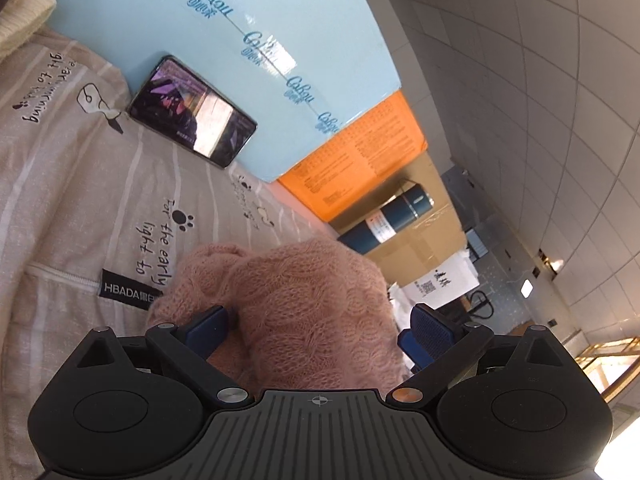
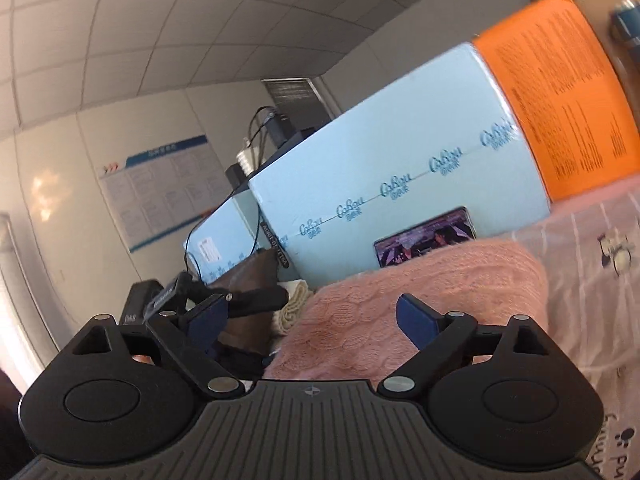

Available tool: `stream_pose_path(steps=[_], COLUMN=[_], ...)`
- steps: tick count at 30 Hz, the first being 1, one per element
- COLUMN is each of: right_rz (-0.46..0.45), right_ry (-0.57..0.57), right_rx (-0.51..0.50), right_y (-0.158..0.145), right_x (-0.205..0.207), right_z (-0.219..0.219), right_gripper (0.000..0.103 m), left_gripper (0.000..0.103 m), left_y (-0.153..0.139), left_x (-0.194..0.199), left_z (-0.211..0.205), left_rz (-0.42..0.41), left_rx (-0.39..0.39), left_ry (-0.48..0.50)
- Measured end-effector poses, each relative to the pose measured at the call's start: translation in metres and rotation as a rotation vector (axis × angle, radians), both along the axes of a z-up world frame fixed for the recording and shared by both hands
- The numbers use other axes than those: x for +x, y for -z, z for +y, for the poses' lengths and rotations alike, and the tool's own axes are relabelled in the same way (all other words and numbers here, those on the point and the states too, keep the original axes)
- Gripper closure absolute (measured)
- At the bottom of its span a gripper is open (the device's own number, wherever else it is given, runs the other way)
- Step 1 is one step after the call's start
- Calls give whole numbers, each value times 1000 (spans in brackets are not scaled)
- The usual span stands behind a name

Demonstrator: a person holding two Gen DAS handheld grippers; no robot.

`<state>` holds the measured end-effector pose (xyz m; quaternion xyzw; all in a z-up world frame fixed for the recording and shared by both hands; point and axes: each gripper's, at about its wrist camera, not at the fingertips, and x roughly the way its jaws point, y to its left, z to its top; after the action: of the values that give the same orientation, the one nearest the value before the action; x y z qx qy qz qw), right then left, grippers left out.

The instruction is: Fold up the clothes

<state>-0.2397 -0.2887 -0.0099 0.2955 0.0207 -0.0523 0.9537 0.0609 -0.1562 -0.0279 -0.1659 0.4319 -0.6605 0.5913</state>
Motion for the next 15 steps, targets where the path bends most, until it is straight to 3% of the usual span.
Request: stream_pose_path(steps=[3,4,5,7,12,15], right_rz=[-29,-40,-49,-55,-70,-110], right_ry=[31,34,35,33,50,49], right_rx=[193,249,296,334,323,325], right_y=[12,15,19,21,21,21], right_x=[-7,-9,-10,-10,-13,-18], right_z=[-26,-32,-37,-41,-38,-38], right_gripper=[12,12,11,11,9,9], left_gripper=[12,27,56,74,83,83], left_y=[2,1,0,-2,-26,-41], left_x=[-12,-16,-22,-33,-64,-63], left_z=[-10,-13,-16,-22,-19,-11], left_rz=[-82,-127,-171,-255,-506,-546], left_rx=[35,48,56,61,-55,-114], left_ry=[4,5,15,47,96,61])
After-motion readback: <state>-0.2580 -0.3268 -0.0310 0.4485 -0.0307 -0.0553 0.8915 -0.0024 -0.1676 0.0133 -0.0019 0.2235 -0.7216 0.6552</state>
